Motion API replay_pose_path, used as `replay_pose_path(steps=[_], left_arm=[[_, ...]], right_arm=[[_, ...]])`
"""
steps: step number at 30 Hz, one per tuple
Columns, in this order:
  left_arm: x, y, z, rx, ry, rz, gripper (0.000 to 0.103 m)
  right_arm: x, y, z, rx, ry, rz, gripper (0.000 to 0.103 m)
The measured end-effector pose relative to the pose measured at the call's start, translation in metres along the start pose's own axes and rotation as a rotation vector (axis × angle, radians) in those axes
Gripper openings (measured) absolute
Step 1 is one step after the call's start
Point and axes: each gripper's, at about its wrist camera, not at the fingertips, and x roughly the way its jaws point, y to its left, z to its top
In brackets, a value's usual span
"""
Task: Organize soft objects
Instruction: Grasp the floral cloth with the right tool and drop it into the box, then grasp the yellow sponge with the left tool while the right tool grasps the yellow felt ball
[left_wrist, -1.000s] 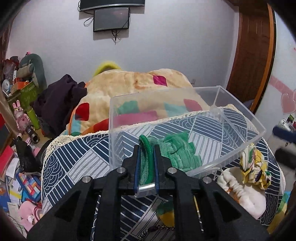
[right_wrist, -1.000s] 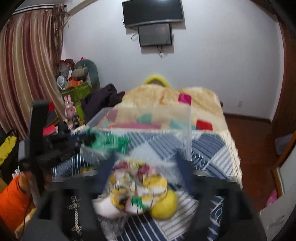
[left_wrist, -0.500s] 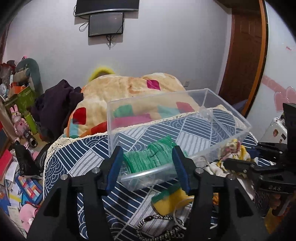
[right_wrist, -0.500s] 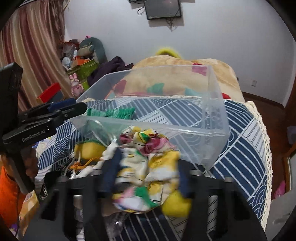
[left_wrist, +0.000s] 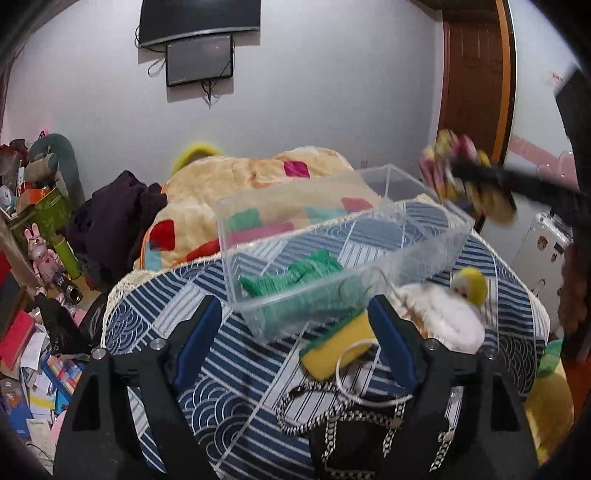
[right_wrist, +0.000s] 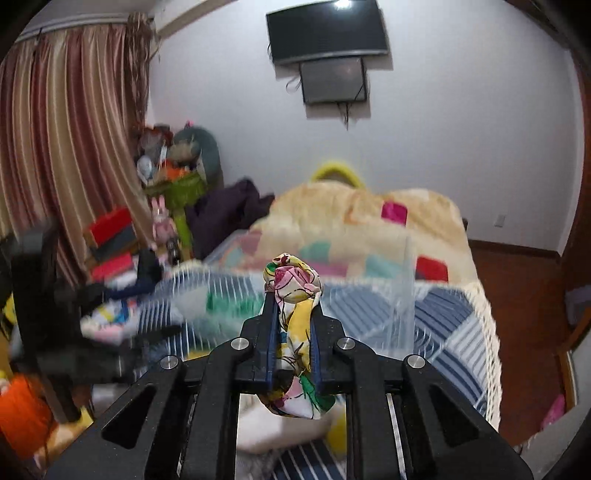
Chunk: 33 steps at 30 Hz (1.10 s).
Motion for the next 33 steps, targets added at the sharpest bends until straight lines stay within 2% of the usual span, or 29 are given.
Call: replay_pose_path(steps=[2, 5, 9, 13, 15, 17, 19, 26, 32, 33], left_arm=[[0.005, 0.001, -0.005, 0.003, 0.029, 0.001, 0.083], [0.014, 0.004, -0.014, -0.002, 0.073, 0.003, 0.083], [0.026, 0.008, -0.022, -0.030, 0.126, -0.029, 0.083], [0.033, 0.001, -0.021, -0.031, 0.137, -0.065, 0.082], [0.037, -0.006, -0.018, -0.020, 0.139, -0.079, 0.083], [0.041, -0.012, -0.016, -0.010, 0.145, -0.086, 0.082], [0.044, -0.017, -0.013, -0.010, 0.151, -0.095, 0.082], [0.055, -0.019, -0.014, -0.046, 0.195, -0.121, 0.083], [0.077, -0.015, -0.029, -0.095, 0.273, -0.111, 0.082], [0.078, -0.016, -0.030, -0.088, 0.265, -0.101, 0.082]], right_arm=[[0.010, -0.002, 0.009, 0.007, -0.002, -0.017, 0.013], [0.036, -0.006, 0.015, 0.020, 0.045, -0.032, 0.013], [0.060, -0.009, 0.010, 0.027, 0.116, -0.054, 0.013], [0.075, -0.005, 0.003, 0.002, 0.175, -0.079, 0.017], [0.070, -0.002, -0.001, -0.012, 0.185, -0.076, 0.028], [0.063, 0.000, -0.004, -0.028, 0.176, -0.081, 0.054], [0.052, 0.001, -0.005, -0.046, 0.153, -0.089, 0.066], [0.011, -0.009, -0.021, -0.036, 0.117, -0.086, 0.077], [0.003, -0.029, -0.056, -0.001, 0.207, -0.118, 0.078], [0.005, -0.032, -0.062, 0.005, 0.227, -0.119, 0.078]])
